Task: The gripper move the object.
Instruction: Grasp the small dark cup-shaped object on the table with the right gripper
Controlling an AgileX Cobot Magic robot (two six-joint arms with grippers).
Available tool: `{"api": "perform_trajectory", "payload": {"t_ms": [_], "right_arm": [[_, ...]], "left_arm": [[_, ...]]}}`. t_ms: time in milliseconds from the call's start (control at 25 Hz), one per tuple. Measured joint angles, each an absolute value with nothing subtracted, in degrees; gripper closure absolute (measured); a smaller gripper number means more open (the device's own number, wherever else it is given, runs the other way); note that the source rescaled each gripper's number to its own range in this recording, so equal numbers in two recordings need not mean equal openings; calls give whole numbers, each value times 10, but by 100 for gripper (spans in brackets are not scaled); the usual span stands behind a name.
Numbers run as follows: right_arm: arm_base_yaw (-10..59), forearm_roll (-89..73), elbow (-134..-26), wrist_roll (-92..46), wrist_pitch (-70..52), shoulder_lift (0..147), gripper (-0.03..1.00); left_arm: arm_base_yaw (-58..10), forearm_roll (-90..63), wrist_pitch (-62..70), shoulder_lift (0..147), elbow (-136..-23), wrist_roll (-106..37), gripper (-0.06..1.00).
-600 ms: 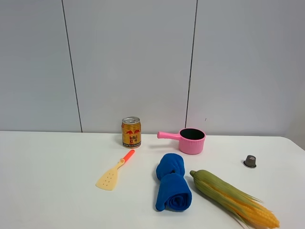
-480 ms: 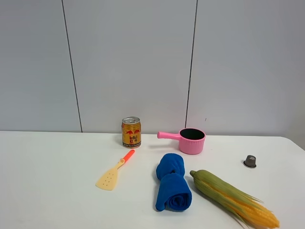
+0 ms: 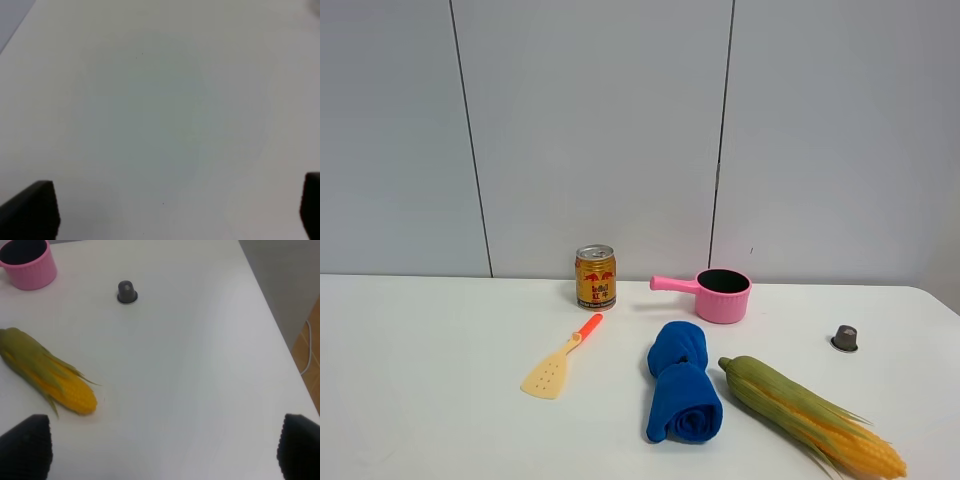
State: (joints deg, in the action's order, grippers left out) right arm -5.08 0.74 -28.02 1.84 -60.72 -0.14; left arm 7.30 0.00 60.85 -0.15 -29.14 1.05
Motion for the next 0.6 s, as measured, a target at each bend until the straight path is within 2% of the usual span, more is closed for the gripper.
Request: {"api": "perform_trajectory", "payload": {"t_ms": [600], "right_arm": [[-51,7,-280,18,-607,-1,11]], "left_arm": [[73,0,609,-1,-291,11,-6]]}}
